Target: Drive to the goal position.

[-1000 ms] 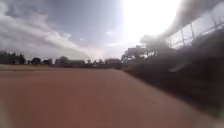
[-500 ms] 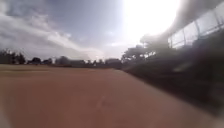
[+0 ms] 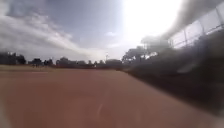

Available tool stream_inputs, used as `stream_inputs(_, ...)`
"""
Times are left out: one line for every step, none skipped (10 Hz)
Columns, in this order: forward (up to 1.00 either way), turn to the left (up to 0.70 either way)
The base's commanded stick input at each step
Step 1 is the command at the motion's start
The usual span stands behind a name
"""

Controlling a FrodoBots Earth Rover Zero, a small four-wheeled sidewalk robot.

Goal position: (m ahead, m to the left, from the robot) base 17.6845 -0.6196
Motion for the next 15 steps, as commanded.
stream_inputs(0.70, 0.00)
stream_inputs(0.70, 0.00)
stream_inputs(0.70, 0.00)
stream_inputs(0.70, 0.00)
stream_inputs(0.70, 0.00)
stream_inputs(0.70, 0.00)
stream_inputs(0.70, 0.00)
stream_inputs(0.70, 0.00)
stream_inputs(0.70, 0.00)
stream_inputs(0.70, 0.00)
stream_inputs(0.70, 0.00)
stream_inputs(0.70, 0.00)
stream_inputs(0.70, 0.00)
stream_inputs(0.70, 0.00)
stream_inputs(0.70, 0.00)
